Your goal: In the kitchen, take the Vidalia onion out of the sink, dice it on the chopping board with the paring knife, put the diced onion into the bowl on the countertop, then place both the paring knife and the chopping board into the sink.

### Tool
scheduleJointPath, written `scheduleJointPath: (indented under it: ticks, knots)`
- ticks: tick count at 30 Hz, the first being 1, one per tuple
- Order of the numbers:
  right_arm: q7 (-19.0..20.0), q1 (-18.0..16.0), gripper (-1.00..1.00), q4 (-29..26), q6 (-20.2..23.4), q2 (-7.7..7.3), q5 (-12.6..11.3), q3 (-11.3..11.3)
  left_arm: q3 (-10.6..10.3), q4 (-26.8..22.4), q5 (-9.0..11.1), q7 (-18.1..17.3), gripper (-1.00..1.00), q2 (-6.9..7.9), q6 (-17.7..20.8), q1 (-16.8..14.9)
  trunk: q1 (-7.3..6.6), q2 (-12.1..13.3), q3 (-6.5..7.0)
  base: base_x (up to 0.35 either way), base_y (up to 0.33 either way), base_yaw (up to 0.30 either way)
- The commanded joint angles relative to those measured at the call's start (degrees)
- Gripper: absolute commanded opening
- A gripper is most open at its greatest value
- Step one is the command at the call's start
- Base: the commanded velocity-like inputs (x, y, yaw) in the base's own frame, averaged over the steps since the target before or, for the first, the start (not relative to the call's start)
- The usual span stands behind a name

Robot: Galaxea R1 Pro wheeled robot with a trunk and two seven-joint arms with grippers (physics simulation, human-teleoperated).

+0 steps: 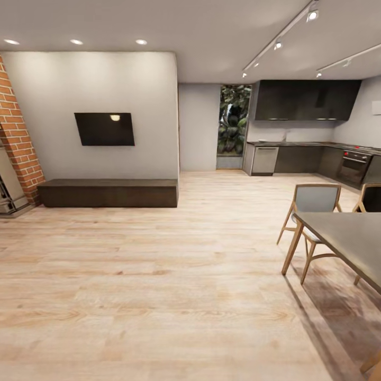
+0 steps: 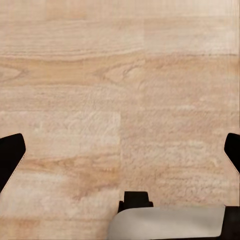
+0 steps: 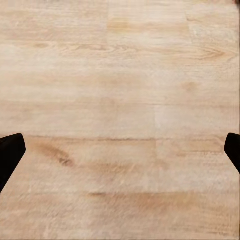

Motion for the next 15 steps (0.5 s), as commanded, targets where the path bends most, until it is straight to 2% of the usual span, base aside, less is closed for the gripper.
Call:
scheduleJointPath:
  ticks: [1, 15]
  knots:
    - [-0.05, 0.00, 1.00, -0.03, -0.11, 0.00, 0.04, 0.00, 0.04, -0.08, 0.04, 0.01, 1.00, 0.00, -0.06, 0.02, 0.04, -0.02, -0.04, 0.316, 0.000, 0.000]
    - [-0.05, 0.00, 1.00, -0.03, -0.11, -0.01, 0.04, 0.00, 0.04, -0.12, 0.04, 0.01, 1.00, 0.02, -0.07, 0.02, 0.04, -0.02, -0.04, 0.317, 0.000, 0.000]
